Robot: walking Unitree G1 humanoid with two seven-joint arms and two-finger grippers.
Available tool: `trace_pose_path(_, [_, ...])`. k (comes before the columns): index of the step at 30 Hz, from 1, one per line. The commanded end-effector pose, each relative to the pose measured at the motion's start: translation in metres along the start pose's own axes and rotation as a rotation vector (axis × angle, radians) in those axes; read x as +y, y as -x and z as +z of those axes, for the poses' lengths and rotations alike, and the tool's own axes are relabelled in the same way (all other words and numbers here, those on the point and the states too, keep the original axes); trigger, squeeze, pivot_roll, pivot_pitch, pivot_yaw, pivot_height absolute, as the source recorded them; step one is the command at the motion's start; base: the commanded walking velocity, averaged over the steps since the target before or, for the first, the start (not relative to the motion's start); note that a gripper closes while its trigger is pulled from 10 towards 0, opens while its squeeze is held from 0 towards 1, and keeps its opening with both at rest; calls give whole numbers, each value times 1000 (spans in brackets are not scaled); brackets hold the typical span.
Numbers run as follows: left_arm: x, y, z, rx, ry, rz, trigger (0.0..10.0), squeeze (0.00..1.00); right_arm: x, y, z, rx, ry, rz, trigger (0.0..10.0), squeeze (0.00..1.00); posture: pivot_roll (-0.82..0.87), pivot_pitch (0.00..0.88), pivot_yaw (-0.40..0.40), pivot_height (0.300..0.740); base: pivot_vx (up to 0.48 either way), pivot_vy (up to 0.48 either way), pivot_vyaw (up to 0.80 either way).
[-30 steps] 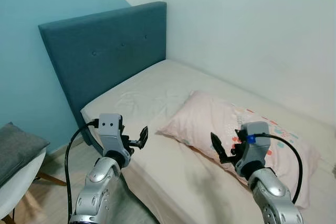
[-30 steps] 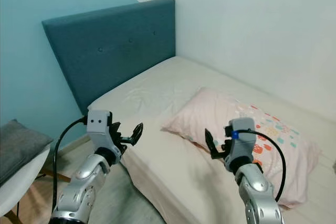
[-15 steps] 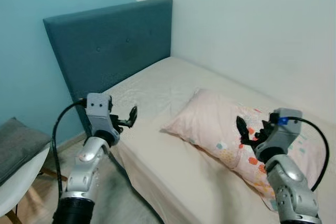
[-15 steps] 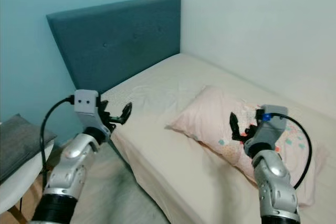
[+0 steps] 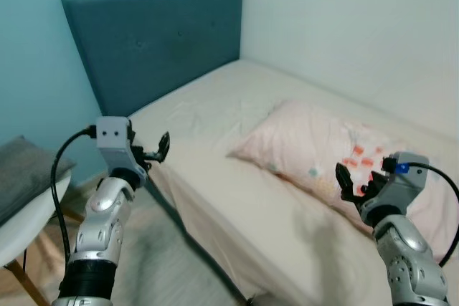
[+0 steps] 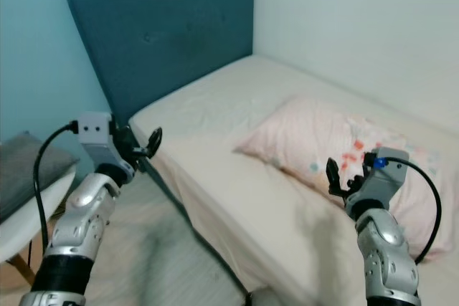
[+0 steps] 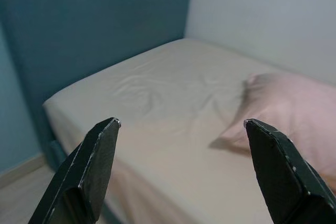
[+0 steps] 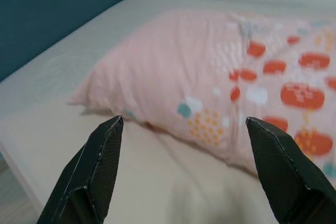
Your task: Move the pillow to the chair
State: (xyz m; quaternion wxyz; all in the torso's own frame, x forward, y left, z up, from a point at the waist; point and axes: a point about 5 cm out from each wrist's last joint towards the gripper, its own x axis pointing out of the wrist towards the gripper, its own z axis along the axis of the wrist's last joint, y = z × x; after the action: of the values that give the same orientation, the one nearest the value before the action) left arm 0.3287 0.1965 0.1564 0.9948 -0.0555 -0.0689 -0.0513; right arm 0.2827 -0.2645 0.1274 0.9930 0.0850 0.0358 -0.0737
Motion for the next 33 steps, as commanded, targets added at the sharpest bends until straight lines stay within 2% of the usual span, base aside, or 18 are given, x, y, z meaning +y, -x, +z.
trace_pose_path(1, [14, 1, 4, 7, -15, 41, 10000, 0, -2, -3, 5, -9, -15, -14, 10000, 0, -104, 92, 19, 597, 0, 0, 0])
trace_pose_path(2, [14, 1, 4, 7, -15, 41, 10000, 0, -2, -3, 5, -9, -15, -14, 10000, 0, -104, 92, 19, 597, 0, 0, 0])
trace_pose_path(3, [34, 4, 4, 23, -27, 104, 10000, 0, -1, -6, 10, -25, -38, -14, 10000, 0, -102, 107, 20, 597, 0, 0, 0])
trace_pose_path(5, [39, 5, 5, 26, -28, 119, 10000, 0, -1, -7, 11, -30, -44, -14, 10000, 0, -101, 111, 20, 597, 0, 0, 0])
trace_pose_path(7, [55, 12, 3, 49, -34, 183, 10000, 0, -2, -10, 17, -54, -72, -18, 10000, 0, -89, 136, 26, 587, 0, 0, 0])
trace_pose_path(11, [61, 15, 3, 56, -36, 207, 10000, 0, -3, -10, 20, -64, -84, -21, 10000, 0, -88, 139, 27, 582, 0, 0, 0])
trace_pose_path(12, [74, 25, -2, 94, -48, 271, 10000, 0, -8, -16, 26, -86, -143, -47, 10000, 0, -74, 164, 31, 572, 0, 0, 0])
trace_pose_path(16, [79, 33, -6, 122, -55, 291, 10000, 0, -11, -22, 29, -89, -179, -77, 10000, 0, -64, 186, 31, 562, 0, 0, 0])
trace_pose_path(20, [75, 38, -9, 138, -54, 283, 10000, 0, -8, -28, 28, -86, -191, -82, 10000, 0, -57, 205, 29, 557, 0, 0, 0])
trace_pose_path(25, [74, 43, -11, 149, -51, 283, 10000, 0, -14, -30, 29, -106, -239, -107, 10000, 0, -40, 228, 37, 557, 0, 0, 0])
trace_pose_path(27, [76, 48, -9, 156, -58, 286, 10000, 0, -24, -29, 28, -116, -317, -148, 10000, 0, -22, 263, 63, 557, 0, 0, 0])
trace_pose_path(28, [76, 48, -9, 156, -58, 286, 10000, 0, -24, -29, 28, -116, -317, -148, 10000, 0, -22, 263, 63, 557, 0, 0, 0])
trace_pose_path(29, [79, 52, -4, 162, -68, 288, 10000, 0, -34, -29, 28, -130, -400, -189, 10000, 0, -11, 290, 76, 557, 0, 0, 0])
trace_pose_path(31, [80, 53, -1, 163, -71, 287, 10000, 0, -37, -29, 28, -137, -431, -205, 10000, 0, -11, 290, 76, 557, 0, 0, 0])
trace_pose_path(33, [85, 56, 4, 178, -99, 278, 10000, 0, -49, -29, 29, -165, -512, -255, 10000, 0, 9, 325, 90, 557, 0, 0, 0])
